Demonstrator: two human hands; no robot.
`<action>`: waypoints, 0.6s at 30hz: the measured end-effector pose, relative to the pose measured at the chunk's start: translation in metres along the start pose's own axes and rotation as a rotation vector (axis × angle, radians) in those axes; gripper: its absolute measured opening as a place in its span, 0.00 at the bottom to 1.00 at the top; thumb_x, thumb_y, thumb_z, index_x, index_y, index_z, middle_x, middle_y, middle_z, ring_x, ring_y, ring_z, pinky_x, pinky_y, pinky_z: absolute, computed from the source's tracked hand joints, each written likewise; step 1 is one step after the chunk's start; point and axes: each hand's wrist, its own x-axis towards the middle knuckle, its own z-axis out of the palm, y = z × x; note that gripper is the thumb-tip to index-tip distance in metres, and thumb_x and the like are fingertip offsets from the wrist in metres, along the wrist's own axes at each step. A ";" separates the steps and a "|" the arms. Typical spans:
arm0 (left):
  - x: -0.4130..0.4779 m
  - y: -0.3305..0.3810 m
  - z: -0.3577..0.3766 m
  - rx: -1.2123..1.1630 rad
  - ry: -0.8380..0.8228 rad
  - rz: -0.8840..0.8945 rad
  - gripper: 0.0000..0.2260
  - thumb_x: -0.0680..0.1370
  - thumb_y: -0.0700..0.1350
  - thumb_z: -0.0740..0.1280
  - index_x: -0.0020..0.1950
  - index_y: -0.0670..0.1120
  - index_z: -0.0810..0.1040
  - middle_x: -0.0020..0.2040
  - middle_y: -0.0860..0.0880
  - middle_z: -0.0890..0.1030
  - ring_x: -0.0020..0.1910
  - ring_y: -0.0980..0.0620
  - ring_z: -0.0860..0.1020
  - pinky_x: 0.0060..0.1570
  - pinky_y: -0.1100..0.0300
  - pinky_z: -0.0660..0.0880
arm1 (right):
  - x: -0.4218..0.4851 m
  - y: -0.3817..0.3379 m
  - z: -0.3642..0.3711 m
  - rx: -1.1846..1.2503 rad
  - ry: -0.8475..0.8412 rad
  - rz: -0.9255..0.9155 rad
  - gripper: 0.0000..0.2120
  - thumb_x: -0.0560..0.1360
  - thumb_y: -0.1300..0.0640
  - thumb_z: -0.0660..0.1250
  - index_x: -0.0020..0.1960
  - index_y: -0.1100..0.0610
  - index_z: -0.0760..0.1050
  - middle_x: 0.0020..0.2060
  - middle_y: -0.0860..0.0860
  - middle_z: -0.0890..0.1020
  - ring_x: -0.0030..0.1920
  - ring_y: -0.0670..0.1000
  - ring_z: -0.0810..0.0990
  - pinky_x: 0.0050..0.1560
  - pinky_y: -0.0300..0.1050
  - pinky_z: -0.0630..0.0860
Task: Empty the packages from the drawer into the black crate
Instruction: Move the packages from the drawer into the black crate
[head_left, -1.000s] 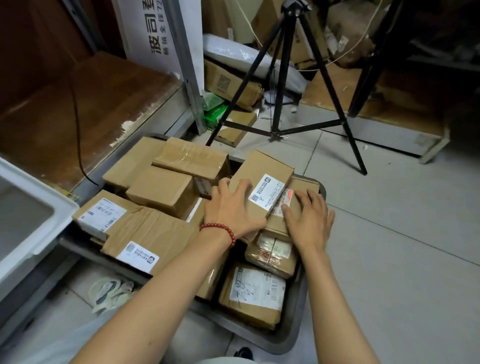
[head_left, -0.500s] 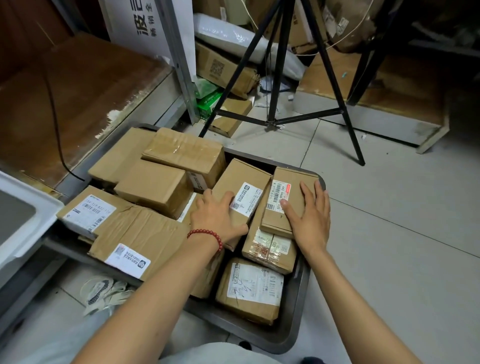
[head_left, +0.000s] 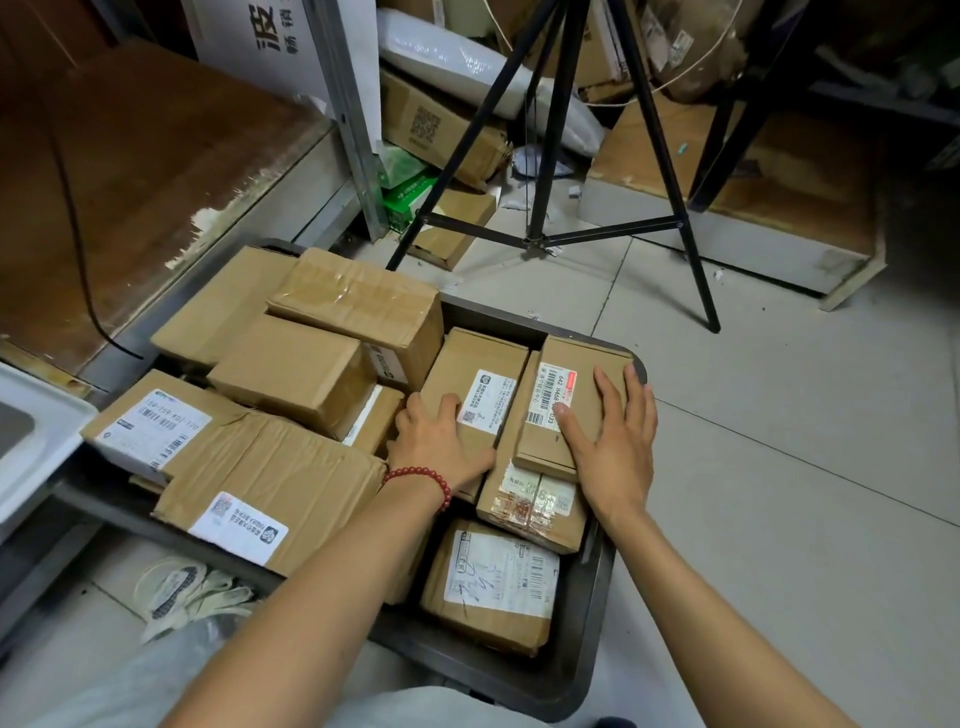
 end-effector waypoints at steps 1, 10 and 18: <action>-0.001 -0.002 0.001 0.034 -0.004 0.018 0.34 0.71 0.62 0.67 0.73 0.51 0.60 0.70 0.41 0.59 0.68 0.41 0.62 0.59 0.49 0.70 | 0.000 0.000 0.000 -0.005 0.002 0.002 0.33 0.77 0.36 0.60 0.77 0.45 0.57 0.79 0.44 0.49 0.78 0.46 0.42 0.74 0.55 0.59; -0.011 -0.008 0.004 0.517 -0.171 0.046 0.31 0.79 0.60 0.57 0.78 0.52 0.52 0.78 0.39 0.44 0.77 0.41 0.48 0.71 0.43 0.56 | -0.001 -0.001 -0.001 -0.021 -0.013 0.004 0.33 0.77 0.36 0.60 0.78 0.44 0.56 0.79 0.44 0.49 0.78 0.47 0.42 0.74 0.56 0.59; -0.029 -0.002 -0.024 0.517 0.090 0.144 0.25 0.80 0.58 0.52 0.73 0.48 0.63 0.71 0.45 0.69 0.72 0.44 0.61 0.67 0.46 0.59 | -0.002 -0.009 -0.014 -0.152 -0.162 0.026 0.33 0.78 0.34 0.54 0.79 0.45 0.51 0.79 0.45 0.44 0.78 0.50 0.39 0.75 0.62 0.40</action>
